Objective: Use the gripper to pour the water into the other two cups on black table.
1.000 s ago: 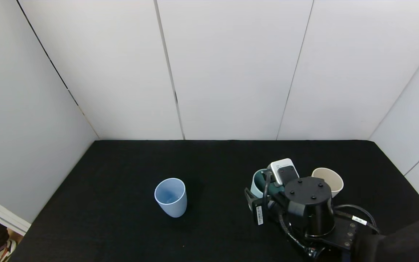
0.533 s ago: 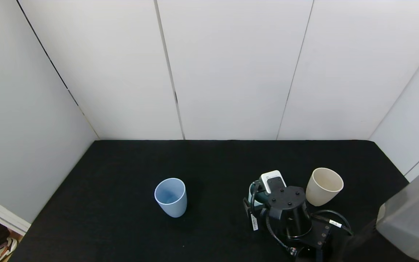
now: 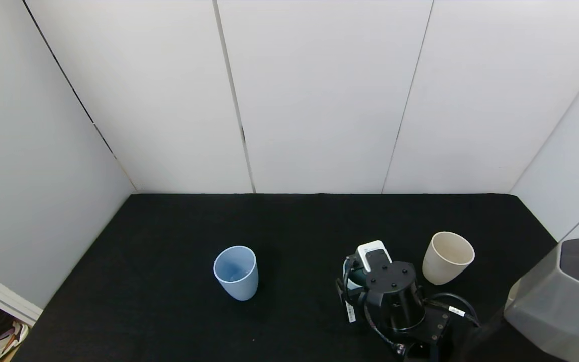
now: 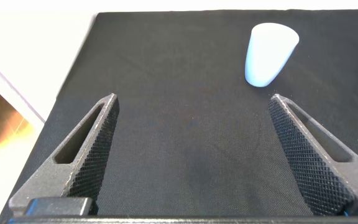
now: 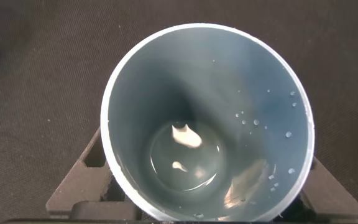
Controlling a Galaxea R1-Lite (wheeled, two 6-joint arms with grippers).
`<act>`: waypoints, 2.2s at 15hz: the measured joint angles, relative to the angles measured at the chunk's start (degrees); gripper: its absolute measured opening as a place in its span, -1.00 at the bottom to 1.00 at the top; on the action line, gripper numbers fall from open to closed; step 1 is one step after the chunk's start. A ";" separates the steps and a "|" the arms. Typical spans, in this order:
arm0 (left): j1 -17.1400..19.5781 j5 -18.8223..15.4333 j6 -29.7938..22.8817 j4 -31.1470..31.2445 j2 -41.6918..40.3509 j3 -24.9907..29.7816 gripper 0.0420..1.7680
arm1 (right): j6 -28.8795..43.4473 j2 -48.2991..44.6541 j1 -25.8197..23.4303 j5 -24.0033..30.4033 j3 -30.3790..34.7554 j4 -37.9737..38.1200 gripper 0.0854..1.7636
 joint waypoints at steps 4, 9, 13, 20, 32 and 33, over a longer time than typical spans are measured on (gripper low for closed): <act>0.00 0.00 -0.02 0.00 0.00 0.00 0.94 | -0.02 1.16 0.02 0.01 -0.07 -0.32 0.36; 0.00 0.02 -0.02 0.02 0.02 0.00 0.94 | 0.00 2.27 0.09 -0.02 -0.10 -1.17 0.36; 0.00 0.02 0.00 0.00 0.00 0.00 0.94 | 0.07 2.06 0.07 -0.05 0.15 -2.00 0.48; 0.00 0.02 -0.02 0.00 0.02 0.00 0.94 | 0.00 -1.51 0.16 -0.07 0.52 -1.90 0.75; 0.00 0.02 -0.02 0.02 0.02 0.00 0.94 | -7.86 -25.55 -2.51 -0.74 1.52 3.30 0.89; 0.00 0.02 -0.02 0.00 0.00 0.00 0.94 | -9.51 -28.28 -3.08 -0.73 1.68 3.41 0.90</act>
